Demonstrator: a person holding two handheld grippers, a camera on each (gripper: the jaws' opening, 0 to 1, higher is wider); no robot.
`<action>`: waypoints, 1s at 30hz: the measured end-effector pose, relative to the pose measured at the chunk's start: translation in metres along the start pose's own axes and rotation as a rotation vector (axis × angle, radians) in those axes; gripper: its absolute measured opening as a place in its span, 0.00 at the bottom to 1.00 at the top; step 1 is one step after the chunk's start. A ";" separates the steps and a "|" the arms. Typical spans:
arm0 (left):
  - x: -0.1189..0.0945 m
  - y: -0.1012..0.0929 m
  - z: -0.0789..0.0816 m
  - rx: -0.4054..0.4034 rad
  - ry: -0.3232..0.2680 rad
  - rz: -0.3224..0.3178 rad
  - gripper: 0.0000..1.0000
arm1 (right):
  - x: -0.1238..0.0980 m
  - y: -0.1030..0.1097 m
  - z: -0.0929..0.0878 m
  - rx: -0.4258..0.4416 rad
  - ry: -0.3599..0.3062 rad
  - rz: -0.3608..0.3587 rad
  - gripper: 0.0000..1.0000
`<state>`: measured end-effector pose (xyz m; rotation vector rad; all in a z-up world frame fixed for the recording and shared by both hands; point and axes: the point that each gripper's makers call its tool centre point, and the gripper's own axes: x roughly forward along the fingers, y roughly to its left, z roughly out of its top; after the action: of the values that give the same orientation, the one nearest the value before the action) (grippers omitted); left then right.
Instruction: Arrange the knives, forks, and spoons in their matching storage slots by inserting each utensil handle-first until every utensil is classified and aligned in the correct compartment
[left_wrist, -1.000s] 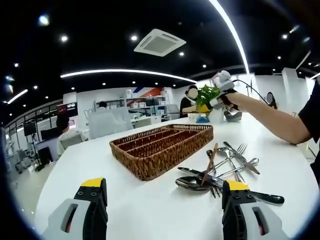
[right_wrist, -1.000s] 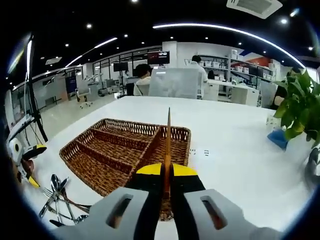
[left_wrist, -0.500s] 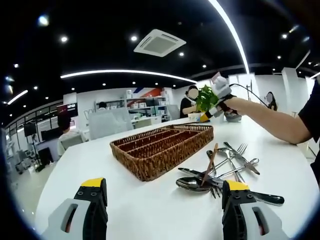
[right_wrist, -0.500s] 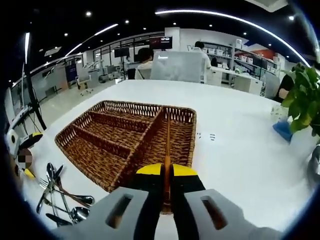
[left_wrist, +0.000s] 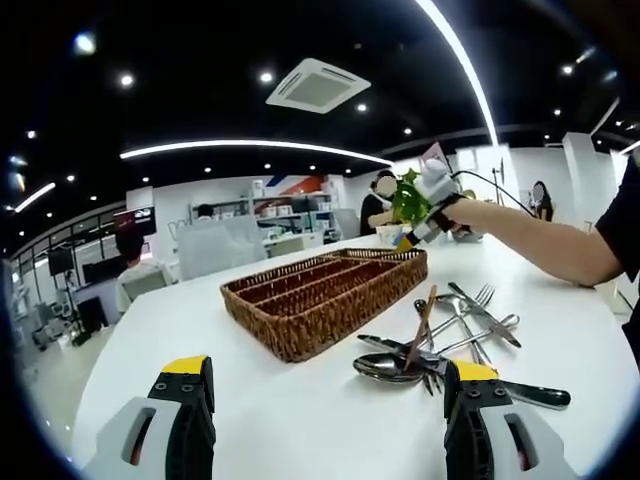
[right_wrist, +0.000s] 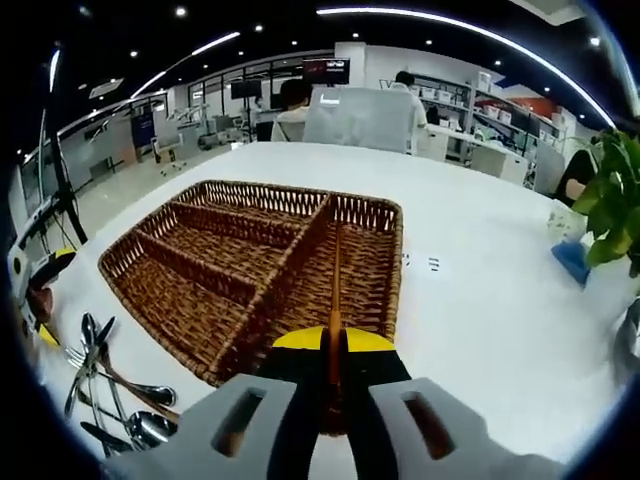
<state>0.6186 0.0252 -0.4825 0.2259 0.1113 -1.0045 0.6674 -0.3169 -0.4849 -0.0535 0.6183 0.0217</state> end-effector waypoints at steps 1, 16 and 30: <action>0.000 0.000 0.000 0.000 -0.002 0.000 1.00 | 0.001 0.000 0.000 0.000 0.001 0.001 0.03; 0.000 -0.001 0.001 0.013 0.001 0.003 1.00 | 0.009 0.005 -0.010 -0.006 0.035 0.027 0.03; -0.001 -0.003 0.000 0.016 -0.001 -0.002 1.00 | 0.017 0.012 -0.023 -0.054 0.086 0.031 0.04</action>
<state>0.6155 0.0243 -0.4828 0.2397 0.1031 -1.0079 0.6675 -0.3064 -0.5146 -0.0979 0.7049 0.0667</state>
